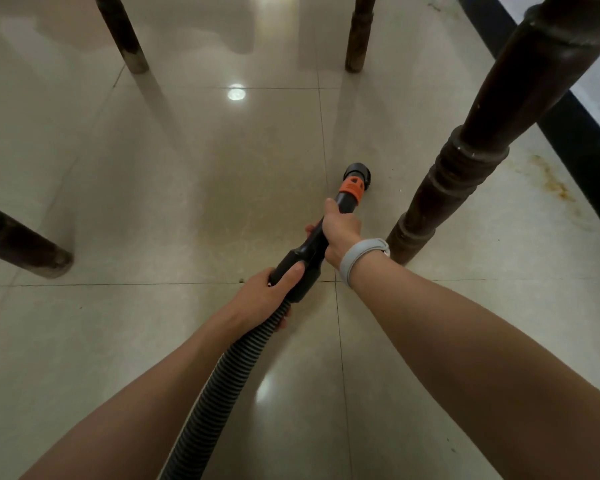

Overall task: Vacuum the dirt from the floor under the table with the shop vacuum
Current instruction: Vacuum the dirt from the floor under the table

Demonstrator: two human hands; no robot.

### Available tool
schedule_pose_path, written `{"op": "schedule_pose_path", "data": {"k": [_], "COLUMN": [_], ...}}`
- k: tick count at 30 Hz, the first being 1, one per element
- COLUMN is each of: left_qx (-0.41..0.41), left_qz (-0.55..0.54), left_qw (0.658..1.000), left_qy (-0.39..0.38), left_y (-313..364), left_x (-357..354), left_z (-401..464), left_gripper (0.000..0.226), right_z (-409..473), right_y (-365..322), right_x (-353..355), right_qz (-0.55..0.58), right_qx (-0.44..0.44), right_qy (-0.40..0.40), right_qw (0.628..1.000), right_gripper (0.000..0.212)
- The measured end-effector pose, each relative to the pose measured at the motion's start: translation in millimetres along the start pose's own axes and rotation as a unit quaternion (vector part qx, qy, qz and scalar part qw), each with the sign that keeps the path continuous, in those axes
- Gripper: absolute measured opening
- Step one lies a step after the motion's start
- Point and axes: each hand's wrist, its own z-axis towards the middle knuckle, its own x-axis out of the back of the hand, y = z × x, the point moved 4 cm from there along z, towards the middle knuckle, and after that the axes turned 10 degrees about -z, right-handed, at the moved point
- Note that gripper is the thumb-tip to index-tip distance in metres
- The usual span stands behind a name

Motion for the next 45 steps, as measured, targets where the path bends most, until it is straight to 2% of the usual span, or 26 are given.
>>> {"op": "schedule_pose_path", "data": {"k": [4,8,14,21,25,31,36,38,42,45], "left_qx": [-0.008,-0.005,-0.003,-0.047,-0.087,-0.092,-0.103,-0.102,-0.081,-0.064], "left_qz": [0.029,0.041,0.064,0.114,0.179,0.23,0.235,0.233,0.227,0.233], "left_qw": [0.999,0.997,0.995,0.992,0.979,0.966,0.963,0.964,0.965,0.963], "left_qy": [-0.031,-0.069,-0.078,0.007,0.049,0.07,0.079,0.08,0.101,0.115], "left_y": [-4.8,-19.0,-15.3,14.2,27.7,27.6,26.3,24.3,23.5,22.2], "left_x": [4.3,18.8,39.0,51.0,45.3,23.2,18.0,16.5,17.8,15.4], "left_z": [-10.4,-19.4,-11.5,21.5,35.0,44.4,39.4,38.9,43.9,50.4], "left_gripper": [0.056,0.055,0.039,0.04,0.039,0.049,0.047,0.044,0.045,0.046], "right_z": [-13.1,-26.1,-32.5,-17.7,-5.5,15.3,22.0,24.5,27.8,35.5], "right_y": [16.9,37.2,44.7,22.5,10.8,10.9,6.3,4.0,-4.6,-5.2], "right_x": [4.0,0.4,-5.5,2.0,7.1,19.8,20.3,18.8,13.9,14.3], "right_qz": [0.018,0.086,0.086,0.05,0.044,0.109,0.138,0.119,0.053,0.023], "right_qx": [-0.02,-0.039,-0.054,-0.09,-0.074,-0.037,-0.019,-0.009,-0.002,-0.011], "right_qy": [-0.024,-0.054,0.004,0.076,0.1,0.086,0.035,0.037,0.077,0.114], "right_qw": [0.999,0.994,0.995,0.992,0.991,0.99,0.99,0.992,0.996,0.993], "right_gripper": [0.028,0.028,0.029,0.039,0.048,0.046,0.041,0.043,0.033,0.044]}}
